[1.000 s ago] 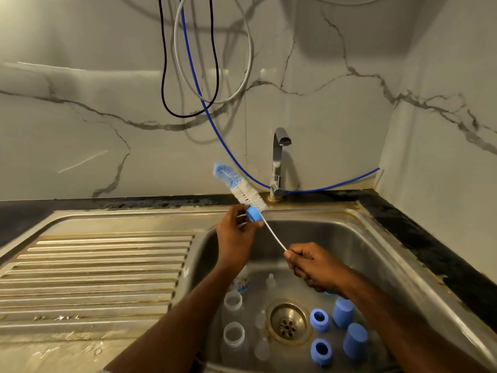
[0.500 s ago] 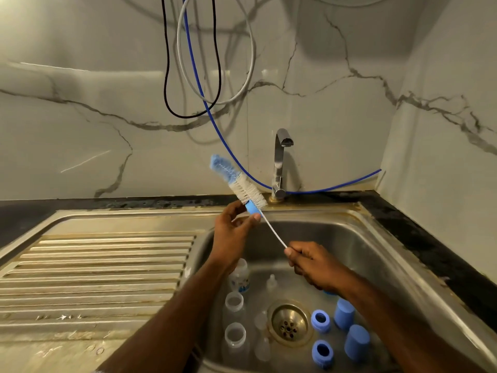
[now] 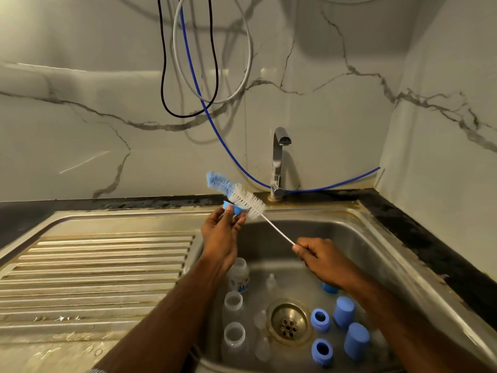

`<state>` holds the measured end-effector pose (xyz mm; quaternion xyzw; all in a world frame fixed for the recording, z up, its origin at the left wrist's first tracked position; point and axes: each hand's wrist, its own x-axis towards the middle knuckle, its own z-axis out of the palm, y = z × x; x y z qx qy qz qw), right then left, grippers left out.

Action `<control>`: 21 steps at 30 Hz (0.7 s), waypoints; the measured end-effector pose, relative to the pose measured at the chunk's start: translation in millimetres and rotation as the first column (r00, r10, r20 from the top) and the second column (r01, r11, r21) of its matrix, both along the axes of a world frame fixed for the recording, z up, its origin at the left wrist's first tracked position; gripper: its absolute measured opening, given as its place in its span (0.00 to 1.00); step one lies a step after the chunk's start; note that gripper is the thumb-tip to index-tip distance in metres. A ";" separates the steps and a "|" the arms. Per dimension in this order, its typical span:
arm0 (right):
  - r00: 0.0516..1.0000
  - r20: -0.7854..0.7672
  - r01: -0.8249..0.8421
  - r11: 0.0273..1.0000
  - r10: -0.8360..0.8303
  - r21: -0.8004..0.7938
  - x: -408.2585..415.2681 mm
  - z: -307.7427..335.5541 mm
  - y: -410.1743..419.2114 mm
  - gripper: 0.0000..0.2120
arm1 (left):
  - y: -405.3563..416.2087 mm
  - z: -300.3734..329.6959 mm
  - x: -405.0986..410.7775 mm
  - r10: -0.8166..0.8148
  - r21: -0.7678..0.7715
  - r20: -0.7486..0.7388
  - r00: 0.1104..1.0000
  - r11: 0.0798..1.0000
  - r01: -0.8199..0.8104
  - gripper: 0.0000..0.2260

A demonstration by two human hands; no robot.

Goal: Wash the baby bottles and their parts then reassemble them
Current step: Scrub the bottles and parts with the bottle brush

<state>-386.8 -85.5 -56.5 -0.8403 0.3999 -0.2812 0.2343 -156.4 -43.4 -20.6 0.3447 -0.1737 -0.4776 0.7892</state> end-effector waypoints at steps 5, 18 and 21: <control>0.996 -0.070 -0.064 0.995 0.058 -0.076 0.6 -2.3 -0.6 0.15 | 0.4 -4.7 4.4 -0.110 -0.011 0.133 0.985 0.994 0.113 0.11; 0.988 -0.126 -0.092 0.996 0.090 -0.010 -3.4 4.6 1.5 0.16 | 3.9 4.3 20.3 -0.302 0.040 0.091 0.949 0.953 0.299 0.17; 0.988 -0.085 -0.121 0.987 0.131 0.107 -0.6 5.9 5.4 0.17 | 3.0 -3.4 15.0 -0.109 -0.045 0.423 0.899 0.989 0.141 0.13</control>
